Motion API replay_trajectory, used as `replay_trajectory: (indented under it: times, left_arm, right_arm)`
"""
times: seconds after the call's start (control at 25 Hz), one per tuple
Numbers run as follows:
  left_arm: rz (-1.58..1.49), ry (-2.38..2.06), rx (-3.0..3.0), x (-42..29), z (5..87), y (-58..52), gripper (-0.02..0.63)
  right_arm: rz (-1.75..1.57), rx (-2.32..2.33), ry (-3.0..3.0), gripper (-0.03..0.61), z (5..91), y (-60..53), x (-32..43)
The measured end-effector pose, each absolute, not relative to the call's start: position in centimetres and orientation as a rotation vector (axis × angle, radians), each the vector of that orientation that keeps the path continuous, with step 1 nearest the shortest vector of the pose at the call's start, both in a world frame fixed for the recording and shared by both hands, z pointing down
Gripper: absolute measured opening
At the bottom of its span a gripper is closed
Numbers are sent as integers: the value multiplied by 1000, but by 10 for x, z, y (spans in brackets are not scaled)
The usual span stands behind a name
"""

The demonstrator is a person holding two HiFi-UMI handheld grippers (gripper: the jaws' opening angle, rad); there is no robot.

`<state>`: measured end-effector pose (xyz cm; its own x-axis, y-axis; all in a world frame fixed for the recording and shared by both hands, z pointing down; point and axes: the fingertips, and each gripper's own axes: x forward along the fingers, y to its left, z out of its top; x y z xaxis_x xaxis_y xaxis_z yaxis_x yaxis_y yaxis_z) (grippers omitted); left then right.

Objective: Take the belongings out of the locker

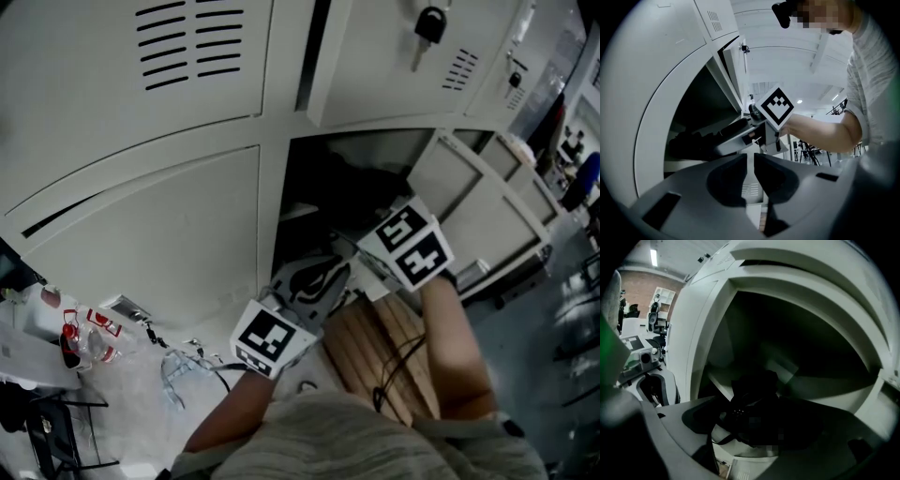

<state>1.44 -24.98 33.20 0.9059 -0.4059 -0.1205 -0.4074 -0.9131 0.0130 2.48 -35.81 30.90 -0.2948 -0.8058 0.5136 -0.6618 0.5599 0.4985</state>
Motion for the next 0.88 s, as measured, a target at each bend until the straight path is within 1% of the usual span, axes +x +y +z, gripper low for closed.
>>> replay_trajectory:
  times: [0.32,0.64,0.84,0.88]
  left_arm:
    - [168,660,-3064,6,338,-253,31]
    - [160,638,-3073,7,338,-253,31]
    - [151,626,-3066,9,345,-252,31]
    - [152,628,-3070,10,346,-252,31]
  right_arm:
    - [-206,1193,-1859,364,331,-375,32]
    - [-83,1233,-1895,362,336,-380,37]
    - [-83,1275,-1948,359,340,-382,39]
    - [-90,1286,-1961,348,340,-383,42]
